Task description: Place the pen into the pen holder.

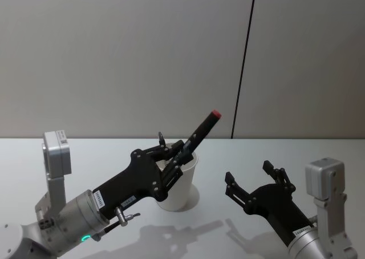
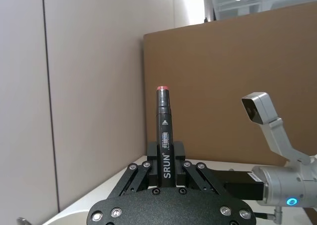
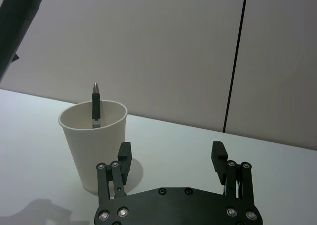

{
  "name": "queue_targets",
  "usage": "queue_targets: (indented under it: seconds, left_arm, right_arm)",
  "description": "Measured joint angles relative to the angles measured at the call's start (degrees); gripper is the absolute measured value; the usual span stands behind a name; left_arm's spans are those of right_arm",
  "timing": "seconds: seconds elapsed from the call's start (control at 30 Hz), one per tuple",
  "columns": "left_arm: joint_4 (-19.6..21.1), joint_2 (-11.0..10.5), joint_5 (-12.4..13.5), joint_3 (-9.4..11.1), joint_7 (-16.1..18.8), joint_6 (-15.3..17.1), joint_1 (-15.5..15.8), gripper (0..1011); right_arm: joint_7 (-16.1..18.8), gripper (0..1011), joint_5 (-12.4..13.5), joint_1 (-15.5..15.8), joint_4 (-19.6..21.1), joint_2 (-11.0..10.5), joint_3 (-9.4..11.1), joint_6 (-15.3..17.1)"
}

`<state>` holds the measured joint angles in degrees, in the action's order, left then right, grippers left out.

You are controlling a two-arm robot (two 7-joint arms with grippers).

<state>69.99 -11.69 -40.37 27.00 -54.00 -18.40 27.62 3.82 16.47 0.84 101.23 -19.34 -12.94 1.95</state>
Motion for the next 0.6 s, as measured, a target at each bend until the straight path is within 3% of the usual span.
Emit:
queue_targets:
  seconds: [0.3, 0.6]
  left_arm:
    - [-2.1, 0.5, -1.6, 1.0, -2.4, 1.0, 1.4, 182]
    - [-3.1, 0.7, -2.3, 1.5, -3.5, 1.5, 2.1, 182]
  right_arm:
    - [0.3, 1001, 0.1, 0.0, 0.0, 0.0, 0.1, 0.0]
    - [4.3, 1001, 2.8, 0.7, 0.8, -1.2, 0.9, -0.1]
